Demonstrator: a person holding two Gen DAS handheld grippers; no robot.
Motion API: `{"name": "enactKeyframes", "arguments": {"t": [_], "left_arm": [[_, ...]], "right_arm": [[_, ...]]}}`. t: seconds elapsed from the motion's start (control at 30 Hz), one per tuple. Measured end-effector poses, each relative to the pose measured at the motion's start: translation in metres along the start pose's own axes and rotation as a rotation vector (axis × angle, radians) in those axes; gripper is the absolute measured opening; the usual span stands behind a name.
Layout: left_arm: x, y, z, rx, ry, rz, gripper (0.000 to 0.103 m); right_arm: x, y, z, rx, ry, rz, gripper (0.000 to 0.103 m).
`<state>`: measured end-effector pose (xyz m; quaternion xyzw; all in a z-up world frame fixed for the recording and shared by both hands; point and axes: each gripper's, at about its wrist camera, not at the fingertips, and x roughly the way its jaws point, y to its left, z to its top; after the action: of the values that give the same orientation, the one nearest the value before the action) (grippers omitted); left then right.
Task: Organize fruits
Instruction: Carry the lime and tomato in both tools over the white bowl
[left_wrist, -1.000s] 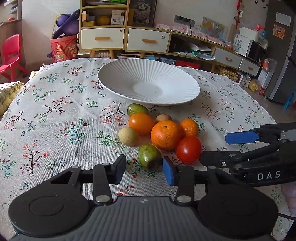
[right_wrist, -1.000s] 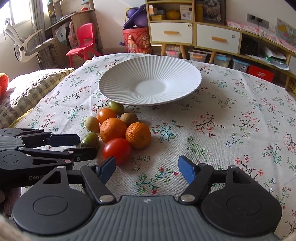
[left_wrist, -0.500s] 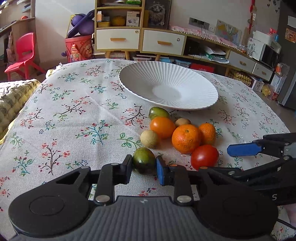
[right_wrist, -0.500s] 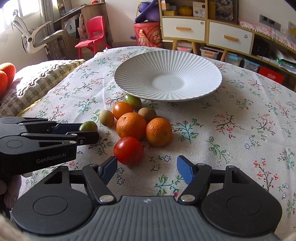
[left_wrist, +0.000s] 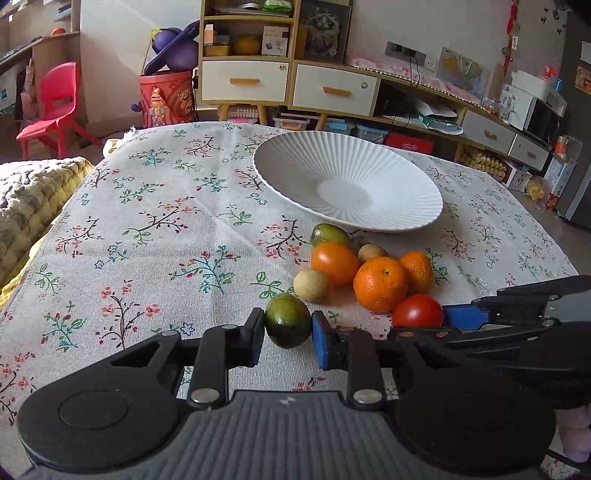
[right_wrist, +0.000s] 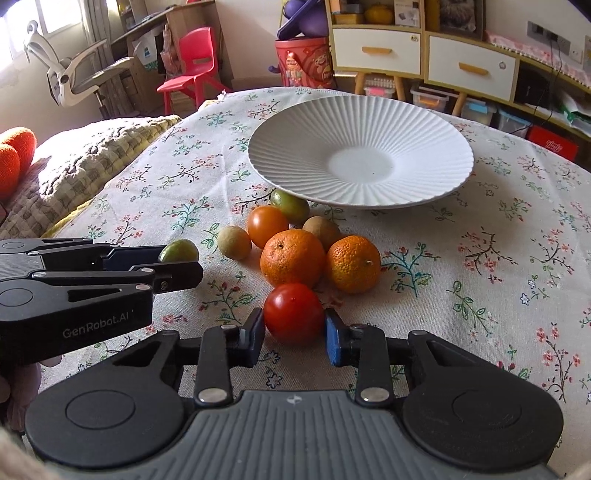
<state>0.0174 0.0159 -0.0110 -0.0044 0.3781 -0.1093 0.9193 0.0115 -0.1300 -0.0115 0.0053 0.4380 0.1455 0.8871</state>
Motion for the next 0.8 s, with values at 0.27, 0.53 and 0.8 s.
{"name": "enactKeyframes", "arguments": {"t": [0.27,0.53,0.8], "left_arm": [[-0.006,0.001,0.009,-0.012,-0.031,-0.009,0.011],[-0.001,-0.002,0.027,-0.023,-0.036,-0.037,0.011],[0.015,-0.020,0.052,0.046,-0.054,-0.055,0.011]], "right_arm": [[-0.013,-0.010,0.009,0.052,-0.055,-0.017,0.030],[-0.018,-0.024,0.033,0.070,-0.129,-0.050,0.030],[-0.004,-0.041,0.055,0.076,-0.149,-0.061,0.030]]}}
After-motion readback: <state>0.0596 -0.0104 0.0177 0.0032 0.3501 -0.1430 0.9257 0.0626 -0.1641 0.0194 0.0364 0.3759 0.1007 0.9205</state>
